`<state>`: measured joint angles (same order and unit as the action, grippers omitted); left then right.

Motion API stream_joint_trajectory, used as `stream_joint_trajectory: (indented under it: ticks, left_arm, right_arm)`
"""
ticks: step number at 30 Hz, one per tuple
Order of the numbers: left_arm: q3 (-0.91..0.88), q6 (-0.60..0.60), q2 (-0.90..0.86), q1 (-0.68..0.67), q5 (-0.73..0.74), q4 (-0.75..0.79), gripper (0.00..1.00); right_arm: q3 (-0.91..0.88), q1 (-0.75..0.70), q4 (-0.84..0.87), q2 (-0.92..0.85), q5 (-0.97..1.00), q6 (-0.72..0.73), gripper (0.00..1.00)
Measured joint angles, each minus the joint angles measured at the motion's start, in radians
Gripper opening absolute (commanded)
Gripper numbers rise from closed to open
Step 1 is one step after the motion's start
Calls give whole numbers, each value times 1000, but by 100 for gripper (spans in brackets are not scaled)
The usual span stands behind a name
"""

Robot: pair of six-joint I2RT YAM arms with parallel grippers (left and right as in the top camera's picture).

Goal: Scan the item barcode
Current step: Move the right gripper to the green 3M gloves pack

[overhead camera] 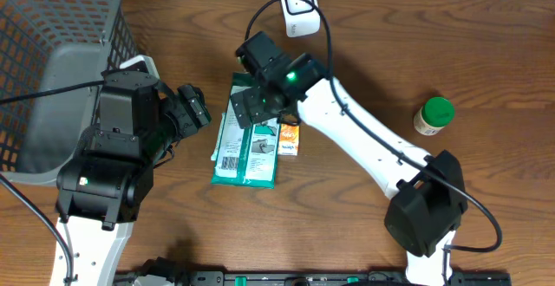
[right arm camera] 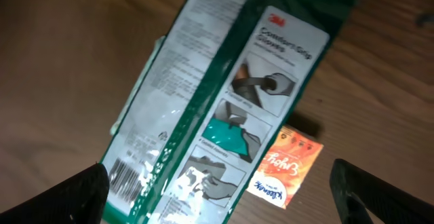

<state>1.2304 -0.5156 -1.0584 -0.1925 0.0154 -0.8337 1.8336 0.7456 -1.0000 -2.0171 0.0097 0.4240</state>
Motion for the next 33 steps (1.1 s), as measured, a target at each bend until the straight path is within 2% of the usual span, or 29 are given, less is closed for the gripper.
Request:
stream_joint_trajectory:
  ticks: [7,22,26,33]
  left_arm:
    - [0,0,0,0,0,0,86]
    - [0,0,0,0,0,0,86]
    - [0,0,0,0,0,0,86]
    - [0,0,0,0,0,0,86]
  right_arm:
    - [0,-8,0,-40,21,79,99]
    - [-12,-227,-13,-58,-364,60,99]
    - [-72,-229,49,-58,-409,51,99]
    - [-241,-230,275,-58,-436,38,99]
